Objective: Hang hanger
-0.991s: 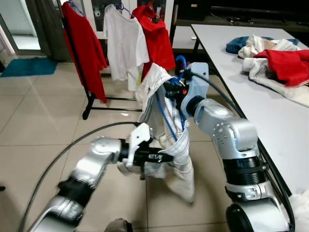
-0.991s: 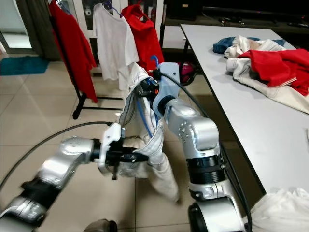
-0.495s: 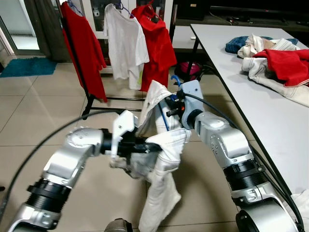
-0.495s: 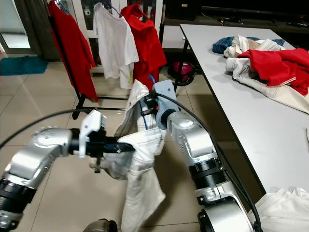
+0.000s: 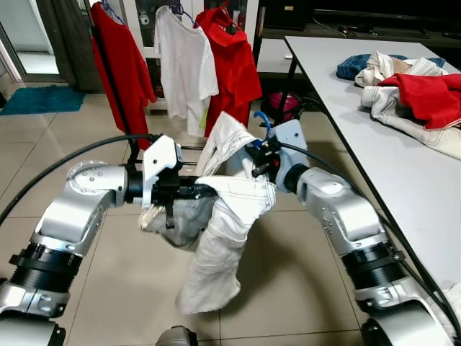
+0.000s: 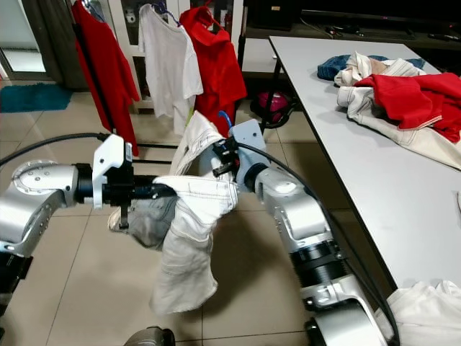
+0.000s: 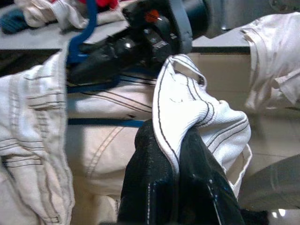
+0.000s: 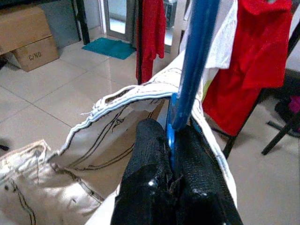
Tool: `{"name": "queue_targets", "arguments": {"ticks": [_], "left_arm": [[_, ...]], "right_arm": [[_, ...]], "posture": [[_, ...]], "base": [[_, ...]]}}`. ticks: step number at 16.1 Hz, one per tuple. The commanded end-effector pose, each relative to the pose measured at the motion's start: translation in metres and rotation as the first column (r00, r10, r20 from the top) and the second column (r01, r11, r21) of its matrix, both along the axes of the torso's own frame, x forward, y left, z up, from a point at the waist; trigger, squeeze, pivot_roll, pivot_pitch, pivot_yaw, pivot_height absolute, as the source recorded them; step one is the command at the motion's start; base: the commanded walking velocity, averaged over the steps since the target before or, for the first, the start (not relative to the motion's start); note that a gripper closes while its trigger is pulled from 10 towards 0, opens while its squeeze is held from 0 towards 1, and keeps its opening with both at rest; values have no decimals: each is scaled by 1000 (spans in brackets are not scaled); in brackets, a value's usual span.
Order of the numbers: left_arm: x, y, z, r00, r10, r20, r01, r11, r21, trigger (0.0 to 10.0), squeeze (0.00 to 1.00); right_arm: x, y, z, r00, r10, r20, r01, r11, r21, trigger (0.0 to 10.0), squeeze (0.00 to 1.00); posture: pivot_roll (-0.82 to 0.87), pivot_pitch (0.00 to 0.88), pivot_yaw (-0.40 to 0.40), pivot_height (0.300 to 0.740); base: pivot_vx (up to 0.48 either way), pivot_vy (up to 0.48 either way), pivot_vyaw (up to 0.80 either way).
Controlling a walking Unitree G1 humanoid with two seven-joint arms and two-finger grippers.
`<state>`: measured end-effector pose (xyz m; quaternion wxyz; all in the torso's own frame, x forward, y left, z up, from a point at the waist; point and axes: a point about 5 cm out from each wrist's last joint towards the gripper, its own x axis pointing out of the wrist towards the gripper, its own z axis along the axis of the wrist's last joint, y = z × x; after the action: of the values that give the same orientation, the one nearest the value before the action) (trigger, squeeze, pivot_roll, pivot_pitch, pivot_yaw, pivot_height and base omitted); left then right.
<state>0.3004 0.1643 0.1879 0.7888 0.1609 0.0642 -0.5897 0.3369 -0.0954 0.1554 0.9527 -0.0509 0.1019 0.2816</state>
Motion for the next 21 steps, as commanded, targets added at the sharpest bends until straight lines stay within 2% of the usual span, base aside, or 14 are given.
{"name": "queue_targets", "arguments": {"ticks": [1, 2, 3, 5, 6, 9, 10, 11, 12, 13, 14, 16, 19, 21], "left_arm": [[8, 25, 41, 980, 118, 162, -107, 991, -76, 0, 0], [8, 25, 43, 978, 120, 168, -107, 991, -84, 0, 0], [11, 28, 58, 960, 169, 224, -135, 978, -161, 0, 0], [14, 34, 72, 938, 222, 265, -162, 959, -232, 0, 0], [18, 44, 74, 923, 283, 262, -221, 945, -243, 0, 0], [24, 50, 41, 925, 329, 189, -309, 942, -131, 0, 0], [31, 56, 9, 894, 431, 125, -430, 902, -36, 0, 0], [38, 65, -22, 828, 549, 115, -559, 826, 79, 0, 0], [38, 65, -22, 828, 549, 115, -559, 826, 79, 0, 0], [40, 66, -34, 807, 580, 106, -590, 801, 106, 0, 0], [41, 64, -40, 806, 584, 96, -592, 798, 112, 0, 0], [43, 42, -56, 844, 534, 57, -537, 838, 100, 0, 0], [45, 9, -59, 902, 430, 40, -431, 902, 21, 353, 0], [47, -5, -60, 926, 375, 37, -376, 927, 3, 588, 0]], "right_arm": [[-1, -32, -19, 995, -92, -48, 86, 991, -102, 0, 0], [-1, -34, -20, 994, -96, -49, 90, 990, -108, 0, 0], [-1, -40, -21, 993, -111, -52, 104, 989, -109, 0, 0], [-1, -43, -21, 992, -117, -53, 111, 988, -108, 0, 0], [0, -46, -17, 992, -117, -43, 112, 988, -102, 0, 0], [1, -45, -6, 994, -107, -18, 105, 991, -85, 0, 0], [2, -43, 5, 996, -90, 1, 90, 994, -60, 0, 0], [1, -40, 20, 998, -64, 19, 64, 998, -7, 0, 0], [1, -40, 20, 998, -64, 19, 64, 998, -7, 0, 0], [-1, -39, 29, 999, -42, 29, 41, 999, 17, 0, 0], [-2, -38, 33, 999, -25, 35, 24, 999, 28, 0, 0], [-8, -29, 49, 997, 50, 55, -55, 993, 103, 0, 0], [-16, -14, 60, 992, 114, 59, -123, 977, 172, 0, 0], [-21, -5, 65, 988, 148, 52, -156, 964, 215, 0, 0]], "posture": [[-118, 0, -21, 740], [-118, 0, -21, 740], [-117, 0, -25, 740], [-115, 0, -27, 740], [-114, 0, -28, 740], [-114, 0, -32, 740], [-115, 0, -34, 740], [-117, 0, -39, 740], [-117, 0, -39, 740], [-118, 0, -41, 740], [-118, 0, -41, 740], [-128, 0, -36, 740], [-134, 0, -32, 740], [-137, 0, -29, 740]], "base": [[0, 0, 0], [0, 0, 0], [0, 0, 0], [0, 0, 0], [0, 0, 0], [0, 0, 0], [0, 0, 0], [0, 0, 0], [0, 0, 0], [0, 0, 0], [0, 0, 0], [0, 0, 0], [0, 0, 0], [0, 0, 0]]}}
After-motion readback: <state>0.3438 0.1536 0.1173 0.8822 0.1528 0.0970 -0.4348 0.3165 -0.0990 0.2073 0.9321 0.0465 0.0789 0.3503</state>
